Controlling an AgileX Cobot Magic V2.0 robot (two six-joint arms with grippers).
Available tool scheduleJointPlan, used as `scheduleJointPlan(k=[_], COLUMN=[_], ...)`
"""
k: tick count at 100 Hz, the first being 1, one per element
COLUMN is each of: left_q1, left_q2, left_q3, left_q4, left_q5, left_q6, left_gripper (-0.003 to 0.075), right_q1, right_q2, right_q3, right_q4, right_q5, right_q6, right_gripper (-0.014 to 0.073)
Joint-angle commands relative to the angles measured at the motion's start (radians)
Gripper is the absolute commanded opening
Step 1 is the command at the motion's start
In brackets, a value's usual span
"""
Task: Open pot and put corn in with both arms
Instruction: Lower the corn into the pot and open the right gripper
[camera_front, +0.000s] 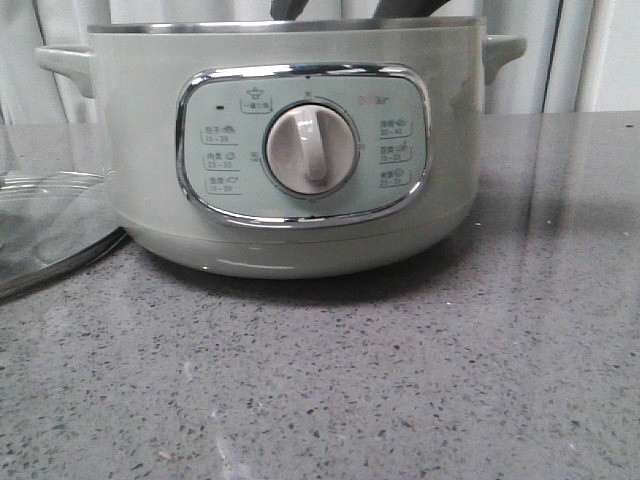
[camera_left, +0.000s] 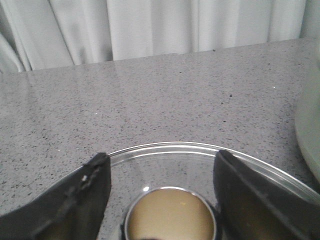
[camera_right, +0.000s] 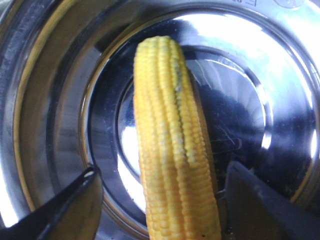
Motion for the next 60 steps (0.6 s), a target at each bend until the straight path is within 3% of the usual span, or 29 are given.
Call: scheduleJointPlan(k=[1, 11, 19, 42, 49, 60], left_q1=[-0.007, -0.007, -0.007, -0.007, -0.007, -0.007], left_q2=[-0.023, -0.056, -0.105, -0.343, -0.424, -0.558], left_q3=[-0.028, -0.028, -0.028, -0.028, -0.028, -0.028], left_q4=[-0.025, -0.025, -0.025, -0.025, -0.025, -0.025], left_q5=[-0.081, -0.081, -0.081, -0.053, 0.004, 0.113], left_q6=[-0.001, -0.001, -0.001, -0.001, -0.001, -0.001], left_gripper=[0.0408, 0.0408, 0.0407, 0.0388, 0.0322, 0.0140], right_q1=[0.000, 0.000, 0.000, 0.000, 0.000, 0.000], right_q2=[-0.055, -0.085, -0.123, -0.248, -0.282, -0.334], right_q3=[-0.035, -0.035, -0.035, -0.035, -0.035, -0.014], right_q4=[0.016, 0.015, -0.005, -0.122, -0.146, -0.183], right_q5=[-0.043, -0.056, -0.058, -0.037, -0.039, -0.066], right_q6=[-0.013, -0.013, -0.013, -0.013, -0.013, -0.027], right_gripper=[0.0450, 0.0442, 0.0381, -0.0057, -0.0062, -0.0062])
